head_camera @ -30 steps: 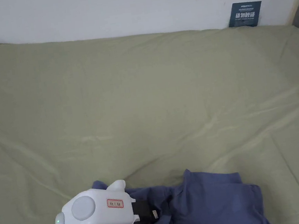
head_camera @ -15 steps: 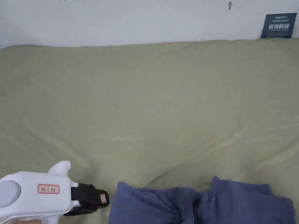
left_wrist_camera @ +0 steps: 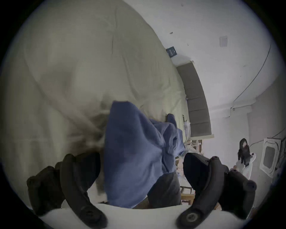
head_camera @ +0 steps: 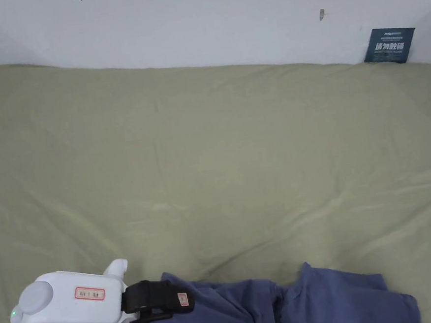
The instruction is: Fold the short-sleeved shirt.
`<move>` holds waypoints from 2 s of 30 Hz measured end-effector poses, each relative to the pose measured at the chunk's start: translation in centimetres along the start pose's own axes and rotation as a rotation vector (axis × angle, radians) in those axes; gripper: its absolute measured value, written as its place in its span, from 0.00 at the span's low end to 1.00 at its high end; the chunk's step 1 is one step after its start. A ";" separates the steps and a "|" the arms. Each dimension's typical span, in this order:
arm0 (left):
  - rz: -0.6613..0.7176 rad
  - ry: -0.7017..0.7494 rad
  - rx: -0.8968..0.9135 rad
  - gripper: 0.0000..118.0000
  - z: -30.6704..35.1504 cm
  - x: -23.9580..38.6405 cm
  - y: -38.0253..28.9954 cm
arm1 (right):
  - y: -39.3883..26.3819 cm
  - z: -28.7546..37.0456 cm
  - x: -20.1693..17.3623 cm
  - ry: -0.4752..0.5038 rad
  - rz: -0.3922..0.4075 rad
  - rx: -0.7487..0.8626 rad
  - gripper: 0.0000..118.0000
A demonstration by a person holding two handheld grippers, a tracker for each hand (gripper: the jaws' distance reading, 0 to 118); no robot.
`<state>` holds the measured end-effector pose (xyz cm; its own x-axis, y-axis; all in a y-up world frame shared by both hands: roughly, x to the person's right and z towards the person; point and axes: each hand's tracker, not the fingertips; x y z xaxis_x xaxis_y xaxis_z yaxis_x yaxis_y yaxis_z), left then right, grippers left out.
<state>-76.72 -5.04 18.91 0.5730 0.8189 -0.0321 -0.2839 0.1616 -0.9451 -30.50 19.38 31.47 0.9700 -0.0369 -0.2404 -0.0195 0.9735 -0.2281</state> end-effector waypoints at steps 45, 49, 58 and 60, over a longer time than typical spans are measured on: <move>-0.138 0.702 0.136 0.06 5.2 19.4 -1.2 | 1.3 2.5 3.1 0.011 -0.039 0.109 0.01; -0.274 0.766 0.069 0.29 -1.8 23.1 -2.0 | 1.1 3.0 4.0 -0.005 -0.049 0.112 0.01; -0.372 0.554 0.012 0.99 -12.4 23.9 -3.6 | 0.6 4.6 6.3 -0.064 -0.068 0.103 0.01; -0.332 0.478 0.065 0.77 -10.1 23.7 -3.7 | 0.6 4.7 6.8 -0.080 -0.065 0.102 0.01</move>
<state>-54.36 8.23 18.35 0.9183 0.3817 0.1052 -0.0678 0.4134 -0.9080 -22.76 20.78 34.13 0.9847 -0.0866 -0.1513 0.0649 0.9876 -0.1430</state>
